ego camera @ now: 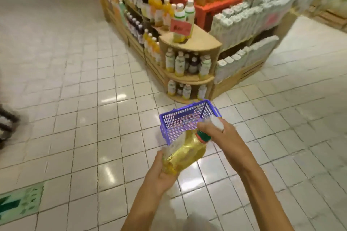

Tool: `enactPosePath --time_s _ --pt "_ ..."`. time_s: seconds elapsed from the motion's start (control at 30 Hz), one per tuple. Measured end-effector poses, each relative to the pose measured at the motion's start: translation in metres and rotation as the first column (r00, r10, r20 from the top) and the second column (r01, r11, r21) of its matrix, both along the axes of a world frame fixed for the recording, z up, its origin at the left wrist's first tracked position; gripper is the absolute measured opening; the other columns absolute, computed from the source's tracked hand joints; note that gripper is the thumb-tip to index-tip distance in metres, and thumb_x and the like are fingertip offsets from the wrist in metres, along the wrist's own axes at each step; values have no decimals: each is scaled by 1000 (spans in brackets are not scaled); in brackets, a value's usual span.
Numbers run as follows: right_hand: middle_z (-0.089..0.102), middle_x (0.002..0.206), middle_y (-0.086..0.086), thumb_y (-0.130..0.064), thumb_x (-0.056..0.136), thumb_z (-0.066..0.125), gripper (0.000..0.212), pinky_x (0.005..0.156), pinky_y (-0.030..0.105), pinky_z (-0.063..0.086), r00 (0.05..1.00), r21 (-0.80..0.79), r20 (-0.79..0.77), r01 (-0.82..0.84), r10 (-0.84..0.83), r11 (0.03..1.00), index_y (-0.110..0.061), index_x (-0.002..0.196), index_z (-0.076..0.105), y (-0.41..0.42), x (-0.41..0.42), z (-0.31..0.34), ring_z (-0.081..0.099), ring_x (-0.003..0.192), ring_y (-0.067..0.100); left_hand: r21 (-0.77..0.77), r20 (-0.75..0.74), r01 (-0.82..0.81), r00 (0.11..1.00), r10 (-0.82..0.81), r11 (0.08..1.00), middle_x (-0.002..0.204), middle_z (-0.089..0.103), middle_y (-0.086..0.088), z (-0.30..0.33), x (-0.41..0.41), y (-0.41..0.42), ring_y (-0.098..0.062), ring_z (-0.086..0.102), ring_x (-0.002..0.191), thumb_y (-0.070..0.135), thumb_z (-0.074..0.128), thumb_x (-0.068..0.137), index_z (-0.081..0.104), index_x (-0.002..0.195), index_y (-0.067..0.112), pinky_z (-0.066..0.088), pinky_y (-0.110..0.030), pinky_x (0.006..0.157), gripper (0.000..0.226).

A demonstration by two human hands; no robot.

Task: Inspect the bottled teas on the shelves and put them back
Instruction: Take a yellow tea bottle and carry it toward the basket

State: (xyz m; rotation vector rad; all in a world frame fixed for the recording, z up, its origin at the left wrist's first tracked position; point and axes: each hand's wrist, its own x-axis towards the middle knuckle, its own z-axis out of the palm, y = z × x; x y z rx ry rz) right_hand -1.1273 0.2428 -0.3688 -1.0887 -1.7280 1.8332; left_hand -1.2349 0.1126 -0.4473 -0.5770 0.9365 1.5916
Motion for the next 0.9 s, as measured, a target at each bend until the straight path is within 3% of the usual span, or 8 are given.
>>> enactPosePath --time_s 0.13,0.3,0.37,0.5,0.6,0.7,0.8,0.9 --pt "68 91 -1 -29 84 70 14 63 21 51 970 143 139 179 -199 973 -20 92 64 73 -13 -12 66 79 9 39 -43 214 976 -213 976 99 67 -15 -14 -46 97 -26 65 83 22 45 97 66 98 5 52 -36 80 27" --pt "69 80 -9 -27 78 77 15 62 16 51 937 229 138 285 -321 931 -23 86 66 162 -46 -47 65 75 3 -100 -56 481 871 -488 871 118 58 -18 -68 -89 221 -28 58 92 34 33 103 59 112 7 34 -43 107 38" --pt "68 83 -10 -24 77 78 18 65 19 53 934 233 171 271 -314 934 -20 90 66 200 -62 -74 66 80 6 -165 -77 551 820 -567 818 126 57 -18 -100 -106 268 -28 57 101 33 35 103 53 128 6 39 -43 103 41" --pt "64 98 -14 -17 74 81 30 77 21 52 930 243 311 123 -197 962 -23 100 66 271 -96 -151 61 90 3 -346 -151 610 714 -684 713 123 57 -17 -183 -135 355 -28 54 104 23 44 101 49 133 3 44 -42 90 38" --pt "66 110 -3 -14 74 81 39 85 27 52 889 223 418 103 -190 969 -14 111 67 315 -116 -231 57 98 6 -431 -152 645 637 -756 631 125 58 -14 -262 -152 408 -27 55 107 20 43 100 53 127 7 44 -40 95 32" --pt "66 117 3 -12 75 79 46 83 17 44 835 192 513 116 -200 974 -12 119 65 351 -129 -327 55 97 7 -460 -167 640 618 -768 615 116 58 -6 -358 -162 438 -19 53 99 19 38 100 56 122 14 42 -33 86 28" --pt "68 114 7 -7 74 78 46 81 14 39 777 198 582 150 -239 969 -11 118 66 374 -136 -435 60 99 16 -468 -206 671 550 -809 575 94 61 1 -466 -170 451 -9 52 76 11 39 100 61 100 21 40 -23 67 24" --pt "70 101 10 -4 72 78 39 76 15 40 757 168 613 155 -226 974 -8 110 69 389 -141 -539 63 92 22 -444 -161 713 533 -831 543 91 59 6 -577 -173 460 -9 55 82 4 34 101 58 94 19 43 -25 74 29"
